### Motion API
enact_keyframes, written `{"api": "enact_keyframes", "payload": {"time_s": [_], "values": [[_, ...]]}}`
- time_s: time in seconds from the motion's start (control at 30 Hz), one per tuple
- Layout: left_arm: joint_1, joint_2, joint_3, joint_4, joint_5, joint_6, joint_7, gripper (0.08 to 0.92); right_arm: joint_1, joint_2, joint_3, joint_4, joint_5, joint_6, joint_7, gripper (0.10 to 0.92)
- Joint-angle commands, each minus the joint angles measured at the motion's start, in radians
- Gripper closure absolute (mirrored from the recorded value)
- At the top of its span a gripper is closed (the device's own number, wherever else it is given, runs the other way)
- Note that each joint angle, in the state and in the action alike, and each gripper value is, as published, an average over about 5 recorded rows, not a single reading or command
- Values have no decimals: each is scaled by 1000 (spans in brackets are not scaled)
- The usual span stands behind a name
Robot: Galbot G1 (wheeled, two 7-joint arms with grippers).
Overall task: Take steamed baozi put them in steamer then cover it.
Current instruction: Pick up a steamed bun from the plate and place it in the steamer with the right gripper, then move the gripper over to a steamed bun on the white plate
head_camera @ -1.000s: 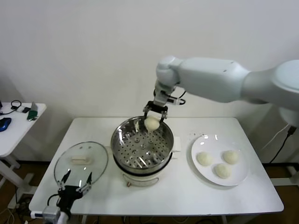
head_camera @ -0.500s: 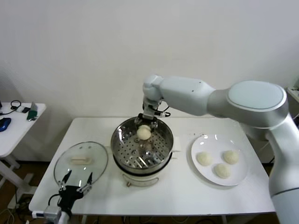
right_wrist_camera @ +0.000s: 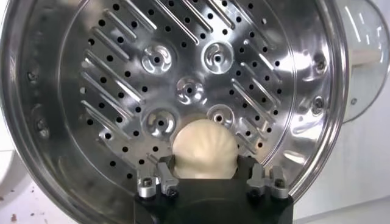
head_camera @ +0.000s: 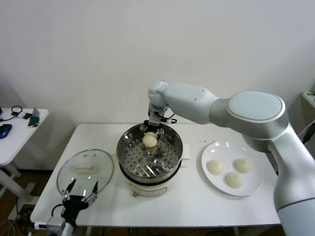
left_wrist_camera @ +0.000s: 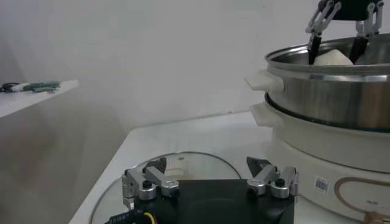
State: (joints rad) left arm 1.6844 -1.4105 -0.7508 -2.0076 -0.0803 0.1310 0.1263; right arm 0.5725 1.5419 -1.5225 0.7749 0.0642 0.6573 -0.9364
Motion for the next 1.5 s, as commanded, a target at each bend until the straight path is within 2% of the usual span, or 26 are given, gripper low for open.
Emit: {"api": "enact_keyframes", "payload": {"time_s": [0.03, 0.17, 0.27, 0.43, 0.57, 0.77, 0.93, 1.2, 1.5], "values": [[1, 0, 0, -1, 1, 0, 0, 177, 69, -28, -22, 22, 94, 12, -18, 223], [3, 0, -2, -5, 1, 0, 0, 177, 185, -104, -92, 92, 211, -7, -68, 204], [4, -2, 0, -10, 5, 2, 1, 177, 269, -186, -170, 167, 354, -77, -120, 203], [2, -7, 9, -17, 17, 7, 3, 177, 420, -364, -312, 334, 621, -356, -193, 203], [-1, -6, 15, -18, 25, 8, 4, 177, 527, -504, -427, 455, 723, -544, -166, 203], [-4, -9, 21, -20, 28, 7, 5, 177, 582, -661, -548, 653, 768, -817, -54, 203], [-6, -16, 21, -21, 26, 6, 4, 177, 485, -753, -553, 740, 735, -920, 35, 203], [-4, -19, 15, -19, 22, 4, 3, 177, 232, -790, -395, 667, 560, -963, 107, 203], [-5, -21, 6, -13, 19, 6, 2, 177, -13, -746, -236, 538, 492, -976, 137, 203]]}}
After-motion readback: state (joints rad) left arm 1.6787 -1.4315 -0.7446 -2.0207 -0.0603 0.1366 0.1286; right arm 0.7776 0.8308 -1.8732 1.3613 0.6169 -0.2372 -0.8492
